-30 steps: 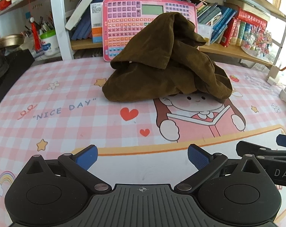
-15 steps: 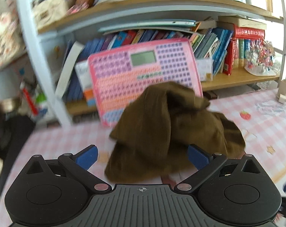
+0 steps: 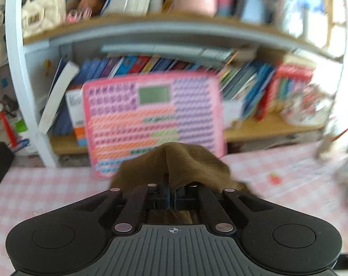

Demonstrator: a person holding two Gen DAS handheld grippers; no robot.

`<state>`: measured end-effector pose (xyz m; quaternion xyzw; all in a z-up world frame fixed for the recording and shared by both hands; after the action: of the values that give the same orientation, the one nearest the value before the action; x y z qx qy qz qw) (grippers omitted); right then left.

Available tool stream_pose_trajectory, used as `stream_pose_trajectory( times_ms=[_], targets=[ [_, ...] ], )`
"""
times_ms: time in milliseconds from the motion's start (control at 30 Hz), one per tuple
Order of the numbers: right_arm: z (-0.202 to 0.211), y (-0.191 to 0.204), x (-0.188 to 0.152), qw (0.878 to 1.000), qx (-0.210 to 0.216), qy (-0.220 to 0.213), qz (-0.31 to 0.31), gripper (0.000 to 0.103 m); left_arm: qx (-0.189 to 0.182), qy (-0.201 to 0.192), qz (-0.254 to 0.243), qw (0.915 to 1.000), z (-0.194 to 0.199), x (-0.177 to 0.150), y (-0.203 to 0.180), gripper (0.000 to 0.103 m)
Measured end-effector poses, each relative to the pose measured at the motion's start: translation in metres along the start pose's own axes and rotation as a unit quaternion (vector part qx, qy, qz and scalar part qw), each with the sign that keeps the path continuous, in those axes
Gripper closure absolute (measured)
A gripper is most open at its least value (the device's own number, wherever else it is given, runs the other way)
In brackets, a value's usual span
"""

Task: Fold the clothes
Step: 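Grasp the brown corduroy garment with both grippers and lift it up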

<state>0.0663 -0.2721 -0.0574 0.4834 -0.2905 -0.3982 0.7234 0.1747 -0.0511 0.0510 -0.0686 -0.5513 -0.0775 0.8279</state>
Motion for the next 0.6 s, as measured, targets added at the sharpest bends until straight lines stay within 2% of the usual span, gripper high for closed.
stream_pose_trajectory(
  times_ms=[200,300,467,600],
  targets=[
    [-0.01,-0.016,0.003,0.993,0.04,0.027,-0.108,0.013,-0.049,-0.092,0.051,0.9933,0.092,0.03,-0.017,0.101],
    [-0.016,-0.022,0.004,0.986,0.062,0.04,-0.152,0.015,-0.05,-0.119,0.074,0.9888,0.126,0.039,-0.023,0.101],
    [-0.026,-0.029,-0.001,0.971,0.086,0.062,-0.213,0.016,-0.038,-0.143,0.109,0.983,0.16,0.044,-0.032,0.101],
    [-0.038,-0.038,-0.003,0.963,0.083,0.069,-0.248,0.016,-0.022,-0.136,0.117,0.9835,0.182,0.04,-0.034,0.102]
  ],
)
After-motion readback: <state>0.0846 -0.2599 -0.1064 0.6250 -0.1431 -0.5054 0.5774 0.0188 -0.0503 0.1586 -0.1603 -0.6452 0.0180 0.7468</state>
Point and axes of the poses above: each gripper's, at about its wrist camera, not at the fingertips, and z roughly against the way its jaws point, y to its left, x to its top, the point moved 4 cm from there along -z, roughly the way its jaws point, and after that the axes turned 10 degrees about -y, right-handed, at the moved point
